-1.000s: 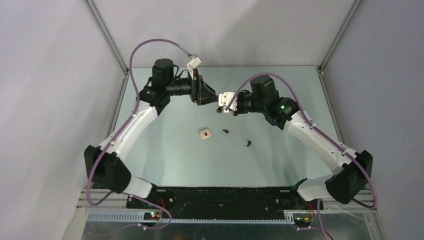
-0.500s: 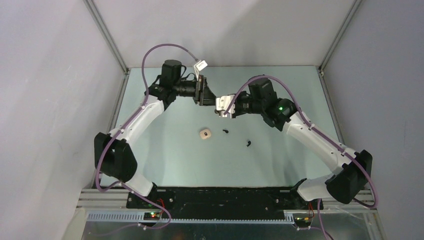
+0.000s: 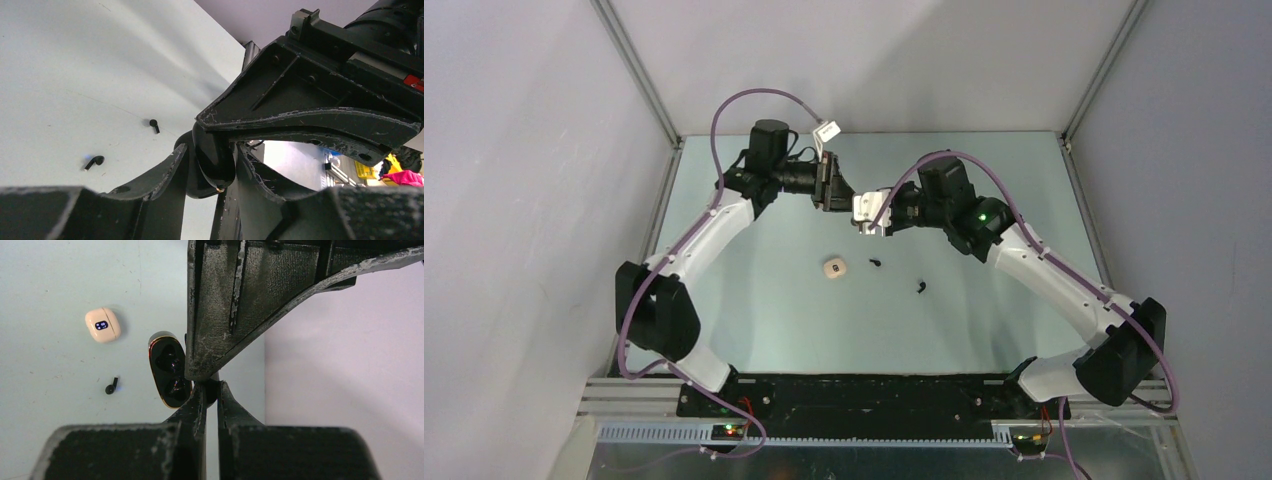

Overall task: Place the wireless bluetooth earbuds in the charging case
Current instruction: Open the charging case, then pick up the earbud from the center of the board.

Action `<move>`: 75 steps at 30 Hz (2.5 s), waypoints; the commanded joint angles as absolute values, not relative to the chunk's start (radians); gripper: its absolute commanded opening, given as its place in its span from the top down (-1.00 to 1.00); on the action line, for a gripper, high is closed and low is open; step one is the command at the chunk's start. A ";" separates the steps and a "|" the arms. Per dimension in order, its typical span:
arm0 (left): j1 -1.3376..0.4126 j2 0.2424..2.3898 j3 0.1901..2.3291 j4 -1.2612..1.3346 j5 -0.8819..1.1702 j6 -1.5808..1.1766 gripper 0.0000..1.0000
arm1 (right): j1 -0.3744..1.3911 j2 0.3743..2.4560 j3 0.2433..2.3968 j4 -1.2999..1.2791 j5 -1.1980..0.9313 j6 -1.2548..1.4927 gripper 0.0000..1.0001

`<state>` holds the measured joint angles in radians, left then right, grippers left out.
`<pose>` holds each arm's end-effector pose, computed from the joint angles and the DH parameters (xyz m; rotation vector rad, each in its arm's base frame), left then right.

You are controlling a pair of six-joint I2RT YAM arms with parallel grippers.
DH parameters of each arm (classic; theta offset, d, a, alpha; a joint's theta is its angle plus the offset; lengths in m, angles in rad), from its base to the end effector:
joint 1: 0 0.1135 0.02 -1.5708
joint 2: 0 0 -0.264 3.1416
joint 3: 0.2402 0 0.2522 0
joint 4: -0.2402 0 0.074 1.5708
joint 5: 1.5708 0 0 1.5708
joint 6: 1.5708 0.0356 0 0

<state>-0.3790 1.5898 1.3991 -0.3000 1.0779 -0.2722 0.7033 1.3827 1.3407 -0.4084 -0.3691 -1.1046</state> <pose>0.3201 -0.1612 0.3471 0.8130 1.9357 -1.4988 0.2315 0.2131 0.3758 -1.6968 1.0410 0.1145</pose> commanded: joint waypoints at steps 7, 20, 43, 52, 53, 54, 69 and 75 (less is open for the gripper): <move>-0.374 1.601 1.451 -0.302 1.108 -0.272 0.42 | 0.710 1.392 1.348 -0.346 -0.362 -1.111 1.00; -0.349 1.595 1.447 -0.301 1.120 -0.257 1.00 | 0.684 1.326 1.348 -0.404 -0.399 -1.034 0.18; -0.307 1.571 1.419 -0.304 1.118 -0.256 1.00 | 0.367 1.376 1.044 -0.683 -0.322 -0.150 0.28; -0.307 1.489 1.342 -0.304 1.087 -0.237 1.00 | 0.389 1.567 1.078 -0.642 -0.307 -0.087 0.20; -0.307 1.482 1.333 -0.303 1.081 -0.235 1.00 | 0.402 1.582 1.080 -0.639 -0.308 -0.102 0.19; -0.306 1.472 1.328 -0.303 1.078 -0.232 1.00 | 0.407 1.589 1.084 -0.634 -0.313 -0.114 0.19; -0.292 1.441 1.304 -0.303 1.053 -0.233 1.00 | 0.435 1.679 1.161 -0.590 -0.284 -0.143 0.32; -0.287 1.432 1.295 -0.304 1.052 -0.234 1.00 | 0.453 1.727 1.220 -0.593 -0.303 -0.166 0.34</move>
